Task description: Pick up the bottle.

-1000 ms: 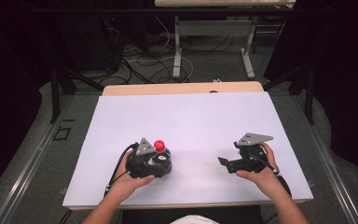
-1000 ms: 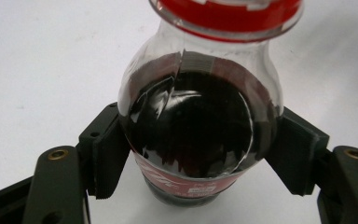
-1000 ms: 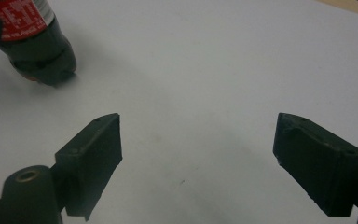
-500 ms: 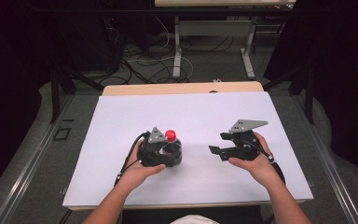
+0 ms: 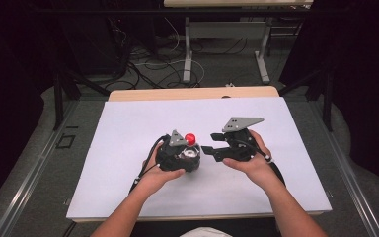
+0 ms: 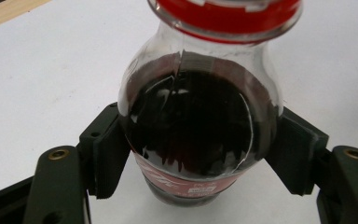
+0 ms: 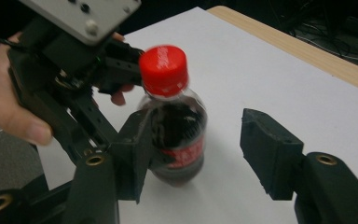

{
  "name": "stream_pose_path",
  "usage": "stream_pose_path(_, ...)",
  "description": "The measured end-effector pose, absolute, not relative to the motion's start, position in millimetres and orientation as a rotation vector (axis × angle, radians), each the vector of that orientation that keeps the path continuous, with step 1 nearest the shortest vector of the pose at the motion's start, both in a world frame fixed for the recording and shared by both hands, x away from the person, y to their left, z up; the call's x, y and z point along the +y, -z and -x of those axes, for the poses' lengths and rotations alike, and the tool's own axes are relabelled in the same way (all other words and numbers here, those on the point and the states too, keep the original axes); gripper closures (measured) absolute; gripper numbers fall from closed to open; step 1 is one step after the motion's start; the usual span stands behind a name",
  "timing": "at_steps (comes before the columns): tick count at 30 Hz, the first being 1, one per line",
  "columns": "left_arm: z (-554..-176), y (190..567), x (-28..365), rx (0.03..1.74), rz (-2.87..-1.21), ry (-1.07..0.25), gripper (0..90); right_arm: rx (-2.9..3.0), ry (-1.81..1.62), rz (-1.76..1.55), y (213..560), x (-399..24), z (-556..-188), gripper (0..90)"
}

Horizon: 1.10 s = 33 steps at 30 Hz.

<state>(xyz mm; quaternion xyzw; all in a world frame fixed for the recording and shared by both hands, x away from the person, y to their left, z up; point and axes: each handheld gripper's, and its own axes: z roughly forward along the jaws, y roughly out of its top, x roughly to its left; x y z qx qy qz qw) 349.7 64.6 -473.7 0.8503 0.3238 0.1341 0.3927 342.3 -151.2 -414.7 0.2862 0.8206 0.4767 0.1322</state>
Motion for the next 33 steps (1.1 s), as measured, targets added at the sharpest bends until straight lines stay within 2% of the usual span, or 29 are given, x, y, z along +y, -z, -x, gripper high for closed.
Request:
stream_pose_path(6, -347, 475, 60, 0.813, -2.175, -0.322, 30.1, 2.37, -1.41, -0.824, 413, -140, -341, 52.7)
stream_pose_path(19, -342, 477, 55, 0.784, -2.199, -0.289, 30.2, 2.378, -1.432, -0.828, 417, -122, -343, 53.4)
stream_pose_path(33, -337, 475, 53, 0.757, -2.21, -0.276, 30.2, 2.392, -1.395, -0.81, 418, -116, -344, 60.4)
